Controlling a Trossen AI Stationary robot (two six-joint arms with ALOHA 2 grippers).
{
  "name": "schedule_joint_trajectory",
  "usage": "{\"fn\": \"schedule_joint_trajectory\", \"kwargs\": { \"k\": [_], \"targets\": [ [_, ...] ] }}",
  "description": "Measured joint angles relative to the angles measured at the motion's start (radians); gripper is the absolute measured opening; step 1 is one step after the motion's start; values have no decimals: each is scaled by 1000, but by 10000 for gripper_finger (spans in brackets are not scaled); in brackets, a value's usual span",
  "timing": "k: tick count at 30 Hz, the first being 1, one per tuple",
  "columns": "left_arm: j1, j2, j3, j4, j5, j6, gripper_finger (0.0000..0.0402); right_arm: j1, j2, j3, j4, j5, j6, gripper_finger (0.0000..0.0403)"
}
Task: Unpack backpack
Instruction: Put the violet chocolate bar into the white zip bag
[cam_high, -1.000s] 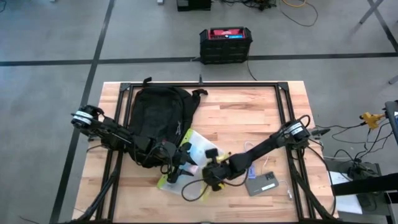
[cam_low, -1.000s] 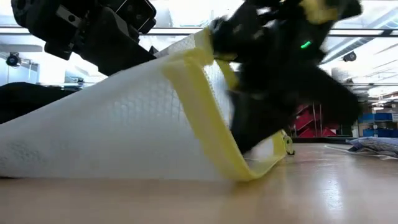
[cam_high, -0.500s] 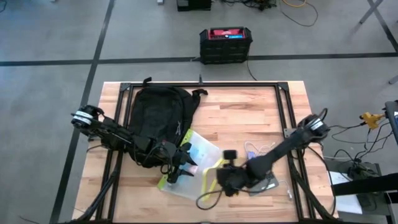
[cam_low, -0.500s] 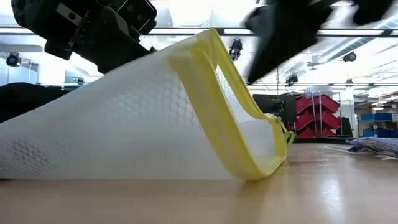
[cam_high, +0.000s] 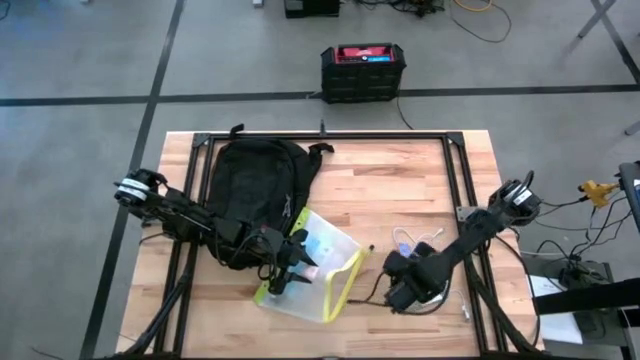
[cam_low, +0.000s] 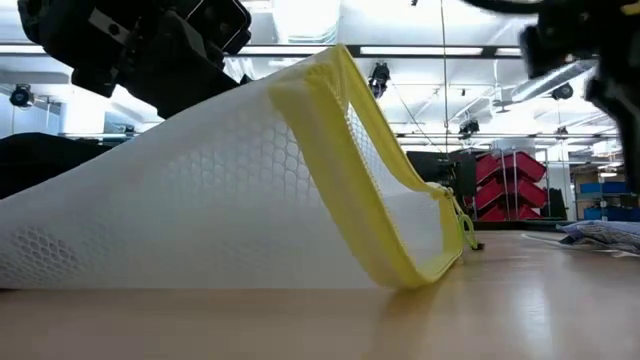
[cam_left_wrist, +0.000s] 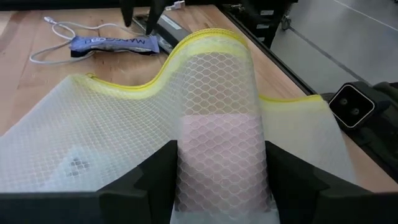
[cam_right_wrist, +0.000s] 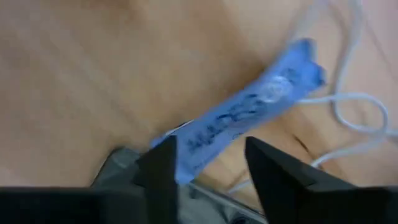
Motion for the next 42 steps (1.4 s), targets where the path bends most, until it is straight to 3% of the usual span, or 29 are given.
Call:
{"fn": "schedule_joint_trajectory", "kwargs": {
  "k": [6,13,18,24,27,35,42],
  "targets": [
    [1,16,0,-3,0,52,184,-37,-85,-104,76,-11,213,258],
    [1,16,0,-2,1,56,183,-111,-77,-231,325,-47,270,259],
    [1,16,-1,-4,1,56,185,-140,-74,-266,345,-69,253,197],
    [1,16,-1,-10,1,69,184,-127,-93,-231,340,-89,173,27],
    [2,16,-1,-9,2,74,182,-95,-94,-157,345,-68,132,22],
    [8,-6,-2,75,1,95,184,-9,-23,17,414,23,-58,7],
    [9,-7,-2,84,18,107,181,-49,158,66,678,147,-655,3]
  ]
}}
